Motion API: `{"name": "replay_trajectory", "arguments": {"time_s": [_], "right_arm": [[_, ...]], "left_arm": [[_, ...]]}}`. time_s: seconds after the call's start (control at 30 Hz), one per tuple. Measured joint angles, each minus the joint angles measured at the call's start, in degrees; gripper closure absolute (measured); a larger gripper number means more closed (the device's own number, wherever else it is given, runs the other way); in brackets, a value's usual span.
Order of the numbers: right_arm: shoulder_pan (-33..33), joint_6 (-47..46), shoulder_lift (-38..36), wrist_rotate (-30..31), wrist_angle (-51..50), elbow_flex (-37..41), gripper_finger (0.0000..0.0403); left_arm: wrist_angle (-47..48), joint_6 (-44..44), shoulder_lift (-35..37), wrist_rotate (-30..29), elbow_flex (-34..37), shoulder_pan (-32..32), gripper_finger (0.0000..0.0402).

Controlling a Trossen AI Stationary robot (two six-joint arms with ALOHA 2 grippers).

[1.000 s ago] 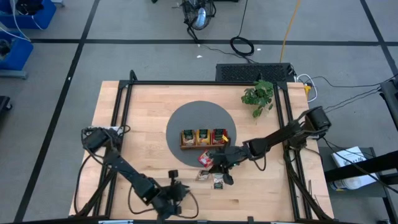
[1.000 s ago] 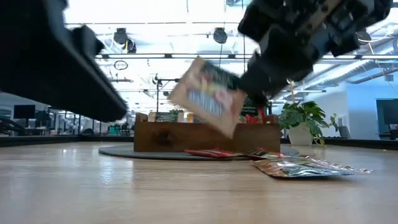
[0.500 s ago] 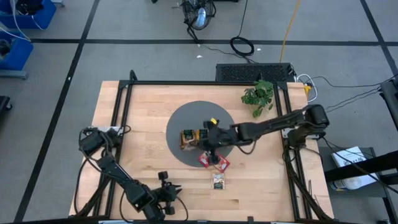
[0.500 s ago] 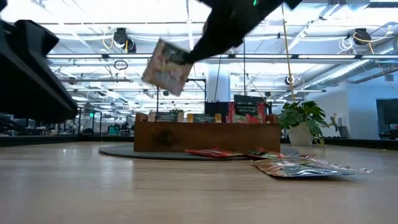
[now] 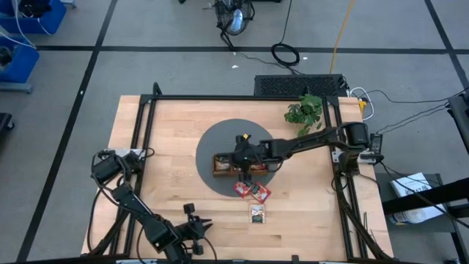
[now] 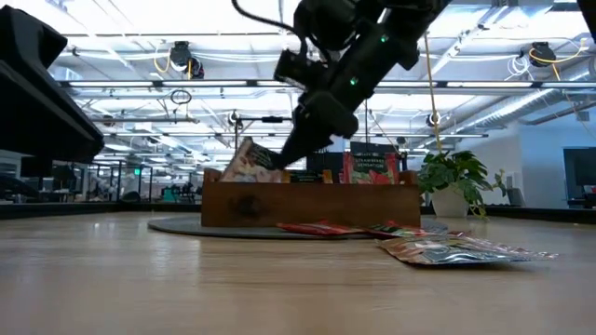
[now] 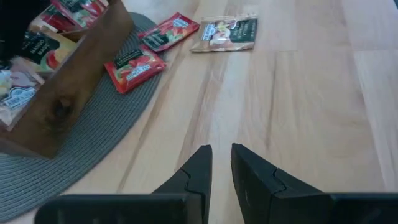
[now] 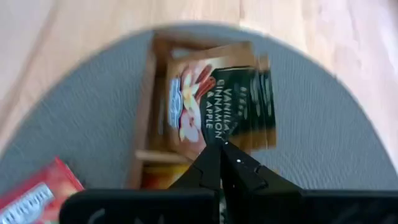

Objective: Pick & Place Tea
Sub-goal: Put the brown tea bag into the left section of the wooden organizer

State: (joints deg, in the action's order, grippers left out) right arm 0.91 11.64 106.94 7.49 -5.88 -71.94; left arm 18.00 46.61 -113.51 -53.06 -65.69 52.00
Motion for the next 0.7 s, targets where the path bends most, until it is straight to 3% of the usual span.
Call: {"name": "replay_trajectory", "arguments": {"time_s": [0.23, 0.7], "right_arm": [[-0.53, 1.93, 0.84, -0.19, -0.31, -0.11, 0.0403], [-0.01, 7.21, 0.78, -0.05, -11.33, -8.13, 0.0403]], "left_arm": [[0.21, -0.17, 0.02, 0.02, 0.0, -0.61, 0.0334], [0.26, -0.16, 0.02, 0.07, -0.02, -0.61, 0.0334]]}}
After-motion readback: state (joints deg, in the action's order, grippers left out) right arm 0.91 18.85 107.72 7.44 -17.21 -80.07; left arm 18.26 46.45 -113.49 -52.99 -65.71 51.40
